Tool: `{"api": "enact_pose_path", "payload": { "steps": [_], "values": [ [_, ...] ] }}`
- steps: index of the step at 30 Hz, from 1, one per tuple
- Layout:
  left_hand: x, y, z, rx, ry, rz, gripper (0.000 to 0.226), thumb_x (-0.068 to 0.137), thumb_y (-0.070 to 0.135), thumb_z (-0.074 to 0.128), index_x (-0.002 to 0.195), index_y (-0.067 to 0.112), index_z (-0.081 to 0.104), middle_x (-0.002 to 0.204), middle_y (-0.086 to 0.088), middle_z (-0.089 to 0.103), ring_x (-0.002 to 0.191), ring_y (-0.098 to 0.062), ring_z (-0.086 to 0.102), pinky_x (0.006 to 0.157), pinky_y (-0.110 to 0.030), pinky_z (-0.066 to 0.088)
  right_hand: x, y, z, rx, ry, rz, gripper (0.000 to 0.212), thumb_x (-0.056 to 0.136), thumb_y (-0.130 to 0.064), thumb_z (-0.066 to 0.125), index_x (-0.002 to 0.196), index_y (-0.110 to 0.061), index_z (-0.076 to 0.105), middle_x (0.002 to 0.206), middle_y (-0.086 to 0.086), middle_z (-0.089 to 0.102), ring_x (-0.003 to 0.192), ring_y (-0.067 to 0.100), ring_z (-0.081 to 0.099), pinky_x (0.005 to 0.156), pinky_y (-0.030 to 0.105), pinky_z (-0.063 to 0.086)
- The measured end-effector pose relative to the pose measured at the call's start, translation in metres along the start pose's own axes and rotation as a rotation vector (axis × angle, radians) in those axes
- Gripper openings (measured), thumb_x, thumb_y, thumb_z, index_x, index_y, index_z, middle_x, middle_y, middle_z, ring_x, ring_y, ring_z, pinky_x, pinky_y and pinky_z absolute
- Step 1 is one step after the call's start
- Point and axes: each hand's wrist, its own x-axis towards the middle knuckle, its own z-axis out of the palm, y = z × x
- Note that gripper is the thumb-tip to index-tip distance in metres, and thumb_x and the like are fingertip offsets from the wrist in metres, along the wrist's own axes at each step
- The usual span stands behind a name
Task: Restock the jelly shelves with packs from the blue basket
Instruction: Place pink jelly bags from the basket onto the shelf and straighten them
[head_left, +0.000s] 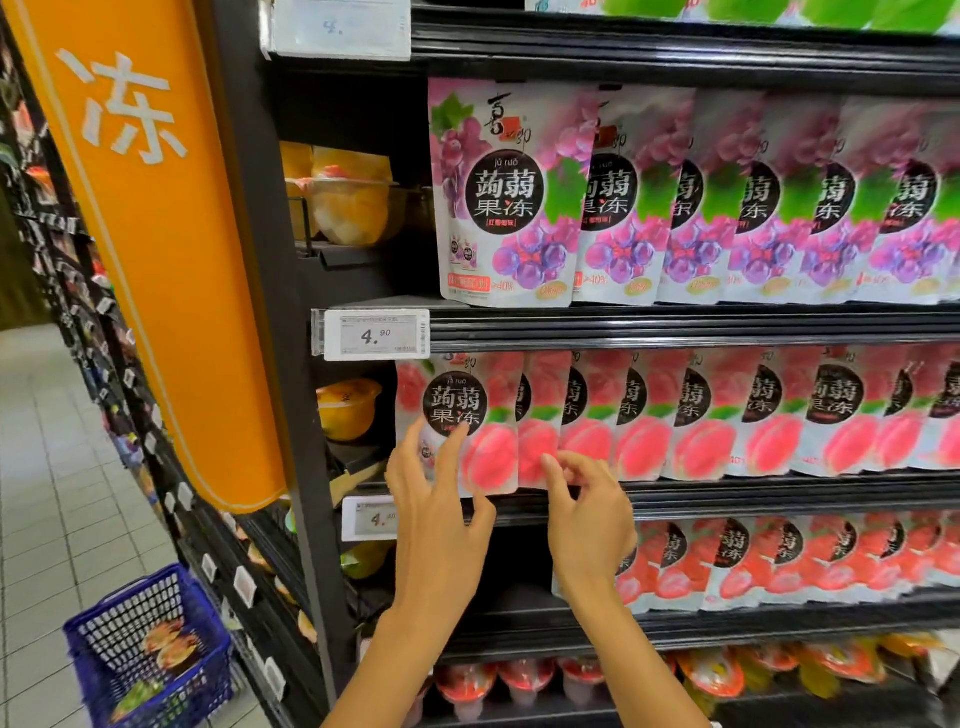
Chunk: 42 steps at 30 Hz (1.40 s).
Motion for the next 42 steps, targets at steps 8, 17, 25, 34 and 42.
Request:
{"api": "enact_pose_path", "payload": {
  "steps": [8,17,25,34,42],
  "values": [
    [0.017,0.01,0.011,0.112,0.034,-0.093,0.077,0.082,-0.002,0.07,0.145,0.022,0.033,0.15,-0.011,0.022,0.139,-0.026,0.022,0.091,-0.026,0.042,0.011,0.01,-0.01,0.031,-0.015,0.007,0.013,0.087,-0.042,0.069,0.093,-0.032,0.076,0.085,-0.014,0.065,0.082,0.005,0.062,0.063,0.028,0.048],
    [0.01,0.015,0.018,0.092,0.102,-0.115,0.067,0.083,0.022,0.075,0.139,0.017,0.038,0.147,-0.01,0.023,0.134,-0.029,0.028,0.098,-0.042,0.044,0.014,0.015,-0.02,0.106,-0.036,0.0,0.013,0.086,-0.049,0.067,0.097,-0.043,0.069,0.082,-0.018,0.064,0.069,0.004,0.058,0.062,0.032,0.048],
    [0.012,0.023,0.036,0.208,0.177,-0.125,0.06,0.084,0.027,0.073,0.137,0.019,0.044,0.139,-0.015,0.037,0.126,-0.033,0.039,0.092,-0.05,0.05,0.037,0.035,-0.04,0.041,-0.072,0.104,0.009,0.09,-0.049,0.063,0.089,-0.041,0.066,0.076,-0.018,0.062,0.064,0.007,0.057,0.059,0.03,0.043],
    [0.003,0.039,0.055,0.132,0.289,-0.188,0.057,0.086,0.028,0.071,0.134,0.014,0.043,0.14,-0.011,0.037,0.128,-0.03,0.035,0.107,-0.047,0.038,0.047,0.053,-0.061,0.052,-0.058,0.117,0.013,0.092,-0.046,0.061,0.102,-0.04,0.066,0.077,-0.02,0.061,0.062,0.002,0.054,0.058,0.029,0.043],
    [-0.016,0.097,0.11,0.089,-0.035,0.15,0.051,0.084,0.012,0.069,0.133,0.016,0.055,0.139,-0.001,0.049,0.133,-0.021,0.038,0.111,-0.049,0.039,0.072,0.073,-0.081,0.015,-0.024,0.175,0.008,0.093,-0.043,0.061,0.095,-0.037,0.065,0.069,-0.018,0.062,0.066,0.011,0.063,0.061,0.033,0.048]
  ]
}}
